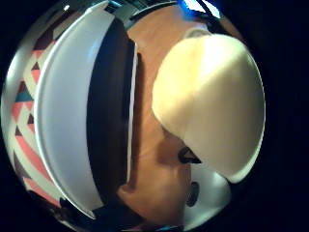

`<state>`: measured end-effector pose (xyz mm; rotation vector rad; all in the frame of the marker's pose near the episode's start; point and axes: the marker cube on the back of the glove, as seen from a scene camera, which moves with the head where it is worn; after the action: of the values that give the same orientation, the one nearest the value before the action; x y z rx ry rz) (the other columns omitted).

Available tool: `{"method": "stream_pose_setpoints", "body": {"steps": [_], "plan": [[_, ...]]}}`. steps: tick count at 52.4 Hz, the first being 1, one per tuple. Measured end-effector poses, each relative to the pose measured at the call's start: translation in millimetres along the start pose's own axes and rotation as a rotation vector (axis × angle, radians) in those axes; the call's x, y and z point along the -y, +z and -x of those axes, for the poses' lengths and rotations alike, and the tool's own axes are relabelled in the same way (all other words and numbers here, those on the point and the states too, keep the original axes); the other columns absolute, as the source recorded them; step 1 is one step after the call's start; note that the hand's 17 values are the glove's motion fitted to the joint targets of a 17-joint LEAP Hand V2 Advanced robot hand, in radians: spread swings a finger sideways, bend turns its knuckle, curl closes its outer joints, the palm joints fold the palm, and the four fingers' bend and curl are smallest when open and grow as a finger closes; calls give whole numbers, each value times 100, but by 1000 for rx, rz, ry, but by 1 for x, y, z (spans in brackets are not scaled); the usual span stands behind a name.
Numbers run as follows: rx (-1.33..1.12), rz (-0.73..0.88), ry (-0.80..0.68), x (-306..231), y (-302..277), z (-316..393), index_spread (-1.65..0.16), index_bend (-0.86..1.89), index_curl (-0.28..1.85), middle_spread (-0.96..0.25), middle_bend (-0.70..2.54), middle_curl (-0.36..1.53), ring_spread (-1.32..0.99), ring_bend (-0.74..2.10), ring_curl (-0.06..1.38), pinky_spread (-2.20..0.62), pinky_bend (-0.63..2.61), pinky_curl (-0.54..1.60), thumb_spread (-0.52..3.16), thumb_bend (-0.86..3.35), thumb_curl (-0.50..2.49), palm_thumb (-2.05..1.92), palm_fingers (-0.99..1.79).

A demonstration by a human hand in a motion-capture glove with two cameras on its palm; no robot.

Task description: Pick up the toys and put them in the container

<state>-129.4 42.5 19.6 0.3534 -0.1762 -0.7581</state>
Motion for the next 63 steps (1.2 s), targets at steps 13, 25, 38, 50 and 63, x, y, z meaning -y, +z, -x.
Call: {"method": "stream_pose_setpoints", "body": {"steps": [13, 25, 38, 50, 63], "plan": [[43, -25, 28, -12, -11, -3, -38, 45, 49, -25, 80, 69, -34, 120, 51, -36, 95, 44, 46, 23, 74, 86, 117], [153, -133, 53, -39, -73, -1, -50, 71, 74, -31, 105, 87, -38, 141, 63, -41, 111, 56, 19, 24, 84, 82, 104], [284, -323, -93, -67, -179, 62, -58, 84, 102, -34, 118, 99, -38, 155, 71, -44, 125, 67, 7, 25, 93, 75, 87], [342, -358, -206, -66, -207, 125, -61, 87, 121, -35, 126, 106, -37, 162, 75, -44, 133, 75, 3, 27, 100, 72, 75], [397, -243, -286, -57, -184, 179, -63, 85, 134, -35, 129, 109, -36, 167, 76, -44, 139, 80, 2, 27, 107, 69, 65]]}}
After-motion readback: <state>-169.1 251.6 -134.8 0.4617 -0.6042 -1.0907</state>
